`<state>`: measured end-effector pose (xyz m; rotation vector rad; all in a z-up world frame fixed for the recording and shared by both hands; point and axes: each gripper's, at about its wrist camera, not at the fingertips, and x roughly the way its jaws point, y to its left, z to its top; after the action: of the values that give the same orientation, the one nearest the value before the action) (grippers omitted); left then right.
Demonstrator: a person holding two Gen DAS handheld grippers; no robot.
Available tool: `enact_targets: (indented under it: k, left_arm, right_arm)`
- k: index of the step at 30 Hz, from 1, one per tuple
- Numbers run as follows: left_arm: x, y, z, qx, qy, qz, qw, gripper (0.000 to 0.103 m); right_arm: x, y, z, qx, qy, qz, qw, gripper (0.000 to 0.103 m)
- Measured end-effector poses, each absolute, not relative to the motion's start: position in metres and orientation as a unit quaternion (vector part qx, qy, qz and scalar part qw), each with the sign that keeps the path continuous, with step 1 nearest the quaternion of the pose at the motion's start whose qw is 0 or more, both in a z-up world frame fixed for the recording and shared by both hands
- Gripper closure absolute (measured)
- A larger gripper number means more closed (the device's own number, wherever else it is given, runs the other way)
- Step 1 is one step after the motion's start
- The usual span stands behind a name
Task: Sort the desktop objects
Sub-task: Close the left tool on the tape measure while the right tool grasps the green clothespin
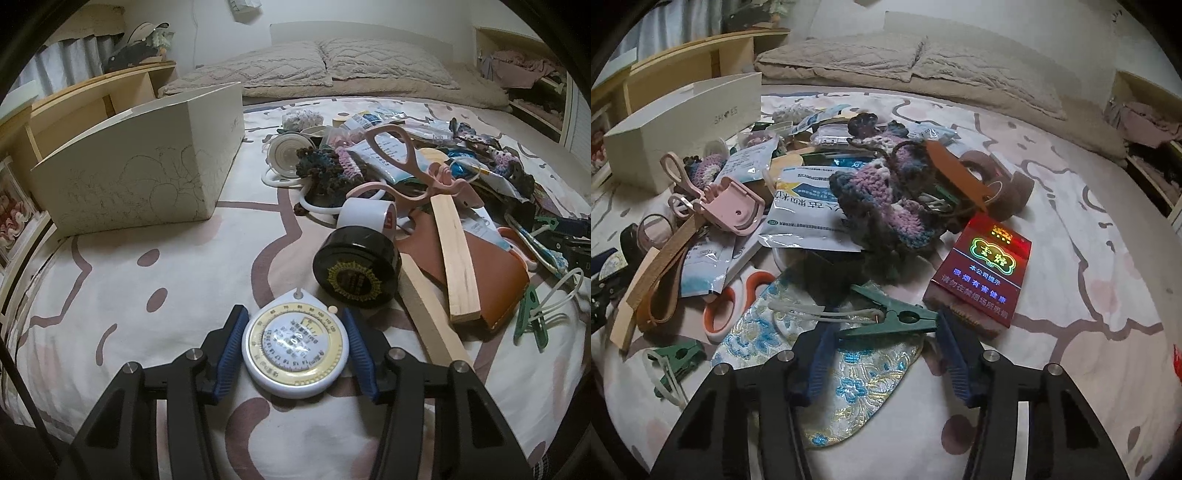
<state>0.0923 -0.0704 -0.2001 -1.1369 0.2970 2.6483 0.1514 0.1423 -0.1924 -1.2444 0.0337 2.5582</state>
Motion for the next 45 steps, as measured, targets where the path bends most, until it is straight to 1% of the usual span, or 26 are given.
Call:
enact_targets:
  k: [13,26,45]
  left_arm:
    - [0.096,-0.071,-0.198,-0.385,0.105,0.909,0.122,0.05]
    - [0.102,-0.079,-0.187,-0.373,0.09,0.916,0.119,0.05]
    - [0.114,-0.095,-0.154,-0.349,0.045,0.927,0.129,0.05]
  right_arm:
    - [0.161,0.146,-0.185,-0.421,0.03,0.893,0.159,0.049]
    - [0.17,0.142,-0.174,-0.406,0.045,0.899,0.159,0.049]
    - [0.189,0.127,-0.141,-0.364,0.058,0.916,0.159,0.049]
